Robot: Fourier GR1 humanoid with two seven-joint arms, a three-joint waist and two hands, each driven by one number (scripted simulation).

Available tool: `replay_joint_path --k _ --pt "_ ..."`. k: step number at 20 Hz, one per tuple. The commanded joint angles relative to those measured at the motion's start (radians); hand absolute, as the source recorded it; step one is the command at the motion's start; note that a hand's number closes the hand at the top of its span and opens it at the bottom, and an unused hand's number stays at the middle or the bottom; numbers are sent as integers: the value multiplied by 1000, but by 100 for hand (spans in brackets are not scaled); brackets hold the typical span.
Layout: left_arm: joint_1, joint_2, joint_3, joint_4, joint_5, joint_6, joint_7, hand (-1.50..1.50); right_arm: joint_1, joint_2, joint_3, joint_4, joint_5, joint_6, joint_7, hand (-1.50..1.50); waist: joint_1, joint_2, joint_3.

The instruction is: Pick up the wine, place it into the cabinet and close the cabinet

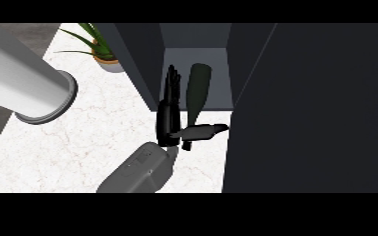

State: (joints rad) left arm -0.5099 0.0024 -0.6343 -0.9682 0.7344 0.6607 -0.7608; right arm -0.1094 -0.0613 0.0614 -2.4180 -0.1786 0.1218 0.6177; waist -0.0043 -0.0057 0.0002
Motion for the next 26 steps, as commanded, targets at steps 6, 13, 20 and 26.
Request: replay_joint_path --k 6,13,20,26 --pt "280 57 -161 -449 -125 176 68 -150 31 -23 -64 -93 -71 0 24 -150 12 0 0" --pt "334 146 -144 -626 -200 233 203 -150 57 -25 -26 -143 -62 6 53 -150 4 3 0" --pt "475 221 -255 -867 -272 266 236 -150 67 -24 -31 -106 -156 44 63 -150 5 1 1" --pt "563 359 -234 -977 -258 148 238 -150 34 -33 15 -59 -135 92 82 150 8 3 0"
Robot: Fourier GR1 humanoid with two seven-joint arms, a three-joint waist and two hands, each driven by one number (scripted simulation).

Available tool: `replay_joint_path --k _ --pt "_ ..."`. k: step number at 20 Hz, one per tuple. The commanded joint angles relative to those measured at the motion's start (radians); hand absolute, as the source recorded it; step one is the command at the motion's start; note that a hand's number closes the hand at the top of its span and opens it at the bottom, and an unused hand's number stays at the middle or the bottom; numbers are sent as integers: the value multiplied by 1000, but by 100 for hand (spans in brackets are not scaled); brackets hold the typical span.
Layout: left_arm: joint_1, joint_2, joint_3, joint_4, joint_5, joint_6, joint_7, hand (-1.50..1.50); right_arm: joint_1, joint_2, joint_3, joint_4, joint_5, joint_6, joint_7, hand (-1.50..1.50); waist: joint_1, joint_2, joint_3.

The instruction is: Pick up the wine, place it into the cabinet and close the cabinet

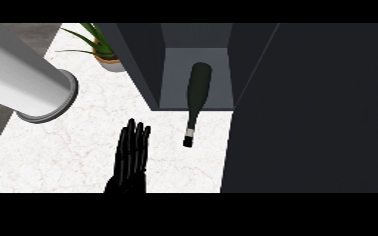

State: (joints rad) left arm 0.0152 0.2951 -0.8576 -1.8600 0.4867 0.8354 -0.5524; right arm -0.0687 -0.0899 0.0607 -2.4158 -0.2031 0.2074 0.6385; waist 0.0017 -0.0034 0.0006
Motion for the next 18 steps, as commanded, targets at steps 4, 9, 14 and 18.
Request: replay_joint_path --k 4,9,14,18 --pt "104 124 19 -92 -8 -118 -31 -150 33 -3 51 -65 -81 52 21 150 0 2 -1" --pt "162 248 166 -200 93 -202 -15 -150 128 3 82 -150 -172 60 83 150 -6 0 -1" --pt "266 286 182 -216 96 -251 -89 -150 183 52 196 -121 -186 50 123 150 2 -1 -1" --pt "299 348 333 -243 198 -327 -83 -150 220 67 281 -143 -163 55 131 150 1 -1 -2"
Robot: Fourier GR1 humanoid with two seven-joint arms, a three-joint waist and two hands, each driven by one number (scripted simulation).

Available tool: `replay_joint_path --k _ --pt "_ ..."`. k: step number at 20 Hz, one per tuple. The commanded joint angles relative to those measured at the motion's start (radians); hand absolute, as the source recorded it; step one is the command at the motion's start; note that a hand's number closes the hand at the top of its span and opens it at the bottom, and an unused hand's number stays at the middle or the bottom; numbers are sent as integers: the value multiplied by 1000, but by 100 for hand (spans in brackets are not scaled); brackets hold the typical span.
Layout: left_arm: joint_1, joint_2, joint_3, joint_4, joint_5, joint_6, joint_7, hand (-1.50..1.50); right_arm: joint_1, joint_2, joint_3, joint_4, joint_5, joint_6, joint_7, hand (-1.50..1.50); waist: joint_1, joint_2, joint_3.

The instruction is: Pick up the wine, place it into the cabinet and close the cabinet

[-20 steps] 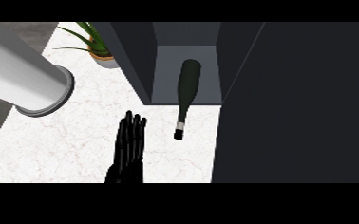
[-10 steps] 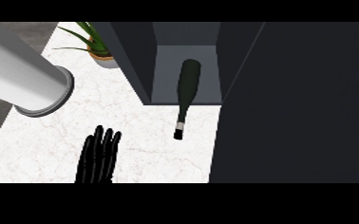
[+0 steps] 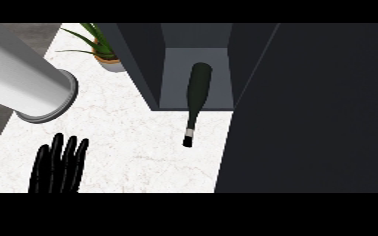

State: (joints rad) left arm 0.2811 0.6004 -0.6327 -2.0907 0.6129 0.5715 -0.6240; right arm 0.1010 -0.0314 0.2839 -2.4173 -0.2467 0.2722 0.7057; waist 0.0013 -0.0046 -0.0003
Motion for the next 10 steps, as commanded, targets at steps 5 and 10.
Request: replay_joint_path --k 5,10 --pt "149 96 165 -89 103 -108 -45 -150 32 -28 198 -217 -65 34 105 150 10 -5 -1" --pt "181 128 256 -54 144 -174 -37 -150 52 21 431 -222 87 -21 114 150 -2 -8 -1"
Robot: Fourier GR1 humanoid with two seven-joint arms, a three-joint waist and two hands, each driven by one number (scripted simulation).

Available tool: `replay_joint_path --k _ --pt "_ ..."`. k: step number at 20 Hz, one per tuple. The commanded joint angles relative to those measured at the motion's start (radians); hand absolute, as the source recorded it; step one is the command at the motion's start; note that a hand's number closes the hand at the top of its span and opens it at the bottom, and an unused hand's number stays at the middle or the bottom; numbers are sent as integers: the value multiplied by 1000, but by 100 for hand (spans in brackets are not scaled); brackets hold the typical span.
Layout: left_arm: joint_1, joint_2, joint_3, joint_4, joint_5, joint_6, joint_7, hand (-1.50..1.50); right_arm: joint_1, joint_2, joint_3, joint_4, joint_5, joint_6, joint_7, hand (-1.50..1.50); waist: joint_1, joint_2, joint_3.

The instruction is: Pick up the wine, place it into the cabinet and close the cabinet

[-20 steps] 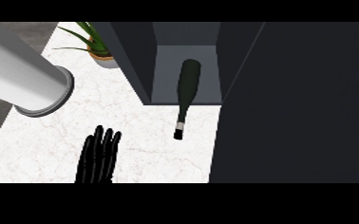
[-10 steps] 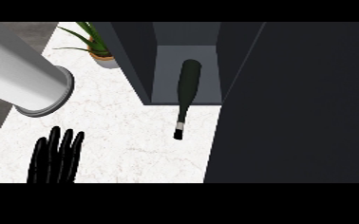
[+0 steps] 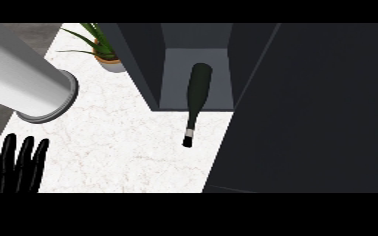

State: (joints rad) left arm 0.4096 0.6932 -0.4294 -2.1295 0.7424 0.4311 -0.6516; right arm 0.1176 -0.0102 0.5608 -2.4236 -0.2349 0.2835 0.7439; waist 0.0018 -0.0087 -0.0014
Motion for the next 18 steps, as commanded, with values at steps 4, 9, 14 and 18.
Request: replay_joint_path --k 4,9,14,18 --pt "61 95 194 9 105 -125 26 -150 -52 10 269 -117 167 -141 21 150 0 -3 -1" --pt "68 78 239 67 136 -205 14 -150 -76 10 434 -76 305 -291 -22 150 -11 -3 -1" --pt "103 114 297 96 171 -301 29 -150 -182 9 450 37 344 -396 -92 150 8 -1 -2" --pt "97 111 313 17 184 -270 72 -150 -307 7 450 11 380 -482 -6 150 11 0 -1"
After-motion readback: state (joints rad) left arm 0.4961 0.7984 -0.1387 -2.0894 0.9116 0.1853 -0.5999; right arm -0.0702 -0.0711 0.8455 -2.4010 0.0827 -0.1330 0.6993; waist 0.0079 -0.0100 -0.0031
